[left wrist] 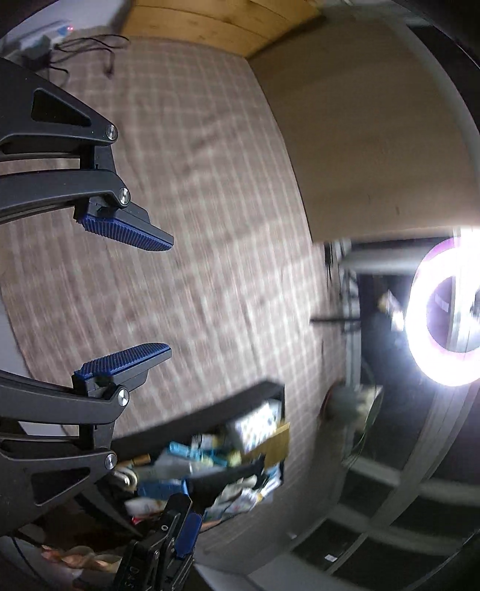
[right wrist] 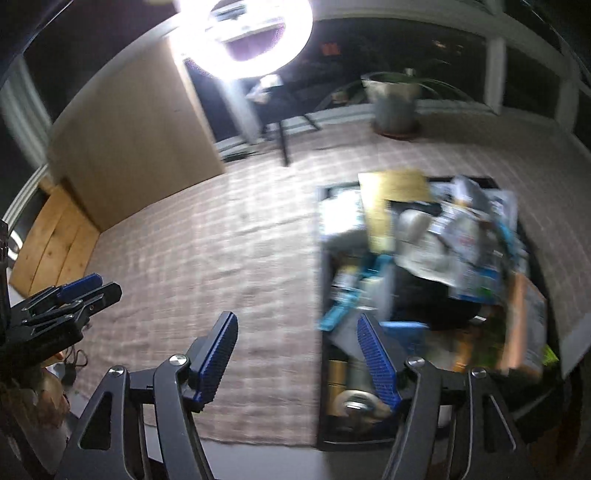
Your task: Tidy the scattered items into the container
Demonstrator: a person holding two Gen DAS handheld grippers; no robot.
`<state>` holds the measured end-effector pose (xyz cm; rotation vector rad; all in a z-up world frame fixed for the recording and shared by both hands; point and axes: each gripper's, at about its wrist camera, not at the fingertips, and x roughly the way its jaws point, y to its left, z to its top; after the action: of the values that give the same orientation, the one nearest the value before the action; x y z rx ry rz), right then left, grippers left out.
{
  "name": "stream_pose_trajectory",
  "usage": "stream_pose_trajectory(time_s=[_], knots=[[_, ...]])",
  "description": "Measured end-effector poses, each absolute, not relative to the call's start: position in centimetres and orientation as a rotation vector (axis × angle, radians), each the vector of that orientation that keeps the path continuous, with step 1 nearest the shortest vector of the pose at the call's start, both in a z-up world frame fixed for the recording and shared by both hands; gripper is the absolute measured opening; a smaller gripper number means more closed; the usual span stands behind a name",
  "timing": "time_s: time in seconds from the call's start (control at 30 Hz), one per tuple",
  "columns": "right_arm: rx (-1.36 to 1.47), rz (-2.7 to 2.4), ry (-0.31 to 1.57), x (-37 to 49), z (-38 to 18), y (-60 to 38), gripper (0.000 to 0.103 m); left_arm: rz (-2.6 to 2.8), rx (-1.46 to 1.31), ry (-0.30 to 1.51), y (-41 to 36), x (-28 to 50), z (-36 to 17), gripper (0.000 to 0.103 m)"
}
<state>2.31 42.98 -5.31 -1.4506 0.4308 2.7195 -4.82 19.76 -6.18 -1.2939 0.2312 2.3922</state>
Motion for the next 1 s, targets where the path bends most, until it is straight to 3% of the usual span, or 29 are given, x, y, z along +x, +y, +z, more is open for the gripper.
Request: stream_pose_trajectory(time_s=[0.17,0.43,0.8,1.0], knots=[[-1.461,2.804,0.342,0.5,-4.5,37.1,0.067,2.497,-1.316,0.189,13.4,-4.6,-5.9,0.064],[-1.423,2.917,0.247,-0.6,-2.9,29.6,0.077,2.628,-1.289,0.069,5.4,-3.2,-4.5,0.068],[-1.21,2.994,0.157,0.7,-0.4,23.2,0.078,2.807,-1.069,0.085,0.5,-0.6,-1.0,0.076],[-1.066,3.024,0.098,1.7,0.3,20.8,0.09,2.822,-1.04,0.09,-0.6,-0.2,-0.7,0.08]])
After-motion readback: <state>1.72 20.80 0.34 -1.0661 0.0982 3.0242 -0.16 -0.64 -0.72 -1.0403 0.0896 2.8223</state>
